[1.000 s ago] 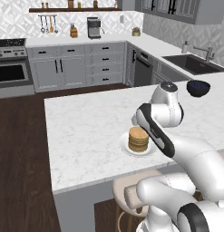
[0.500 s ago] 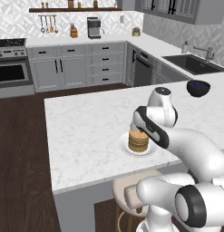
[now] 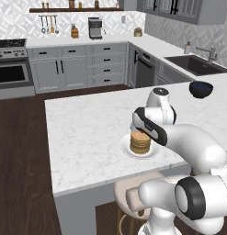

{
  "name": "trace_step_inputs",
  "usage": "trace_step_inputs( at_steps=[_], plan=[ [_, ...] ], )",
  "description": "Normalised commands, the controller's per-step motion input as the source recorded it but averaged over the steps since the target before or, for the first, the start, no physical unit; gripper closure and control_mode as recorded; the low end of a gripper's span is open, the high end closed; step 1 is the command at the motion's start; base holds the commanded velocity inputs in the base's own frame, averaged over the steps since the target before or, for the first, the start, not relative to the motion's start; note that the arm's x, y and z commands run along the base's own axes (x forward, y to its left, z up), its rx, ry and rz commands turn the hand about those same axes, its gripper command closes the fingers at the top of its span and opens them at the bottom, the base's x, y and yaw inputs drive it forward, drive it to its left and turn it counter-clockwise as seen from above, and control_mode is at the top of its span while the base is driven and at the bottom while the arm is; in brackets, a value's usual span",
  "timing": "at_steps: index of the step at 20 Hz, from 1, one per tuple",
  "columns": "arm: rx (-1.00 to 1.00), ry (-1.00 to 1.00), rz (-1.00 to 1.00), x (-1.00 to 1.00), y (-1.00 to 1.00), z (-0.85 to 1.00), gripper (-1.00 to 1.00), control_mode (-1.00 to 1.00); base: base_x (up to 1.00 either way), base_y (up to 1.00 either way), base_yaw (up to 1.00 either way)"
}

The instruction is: Take the strawberry from the fridge and place it on top of the pancake, located on the dining counter.

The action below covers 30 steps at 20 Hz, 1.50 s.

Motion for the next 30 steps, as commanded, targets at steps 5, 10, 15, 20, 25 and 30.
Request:
trace_step_inputs(
  at_steps=[5,10,15,20,25,30],
  plan=[
    [-0.04,0.0,0.0,0.07,0.0,-0.22,1.0,-1.0,0.0,0.0,0.0],
    [-0.01,0.0,0.0,0.01,0.0,-0.19,1.0,-1.0,0.0,0.0,0.0],
    [0.0,0.0,0.0,0.02,0.0,-0.04,1.0,-1.0,0.0,0.0,0.0],
    [0.0,0.0,0.0,0.02,0.0,-0.05,1.0,-1.0,0.0,0.0,0.0],
    [0.0,0.0,0.0,0.13,0.0,-0.02,1.0,-1.0,0.0,0.0,0.0],
    [0.0,0.0,0.0,0.24,0.0,0.0,1.0,-1.0,0.0,0.0,0.0]
  ],
)
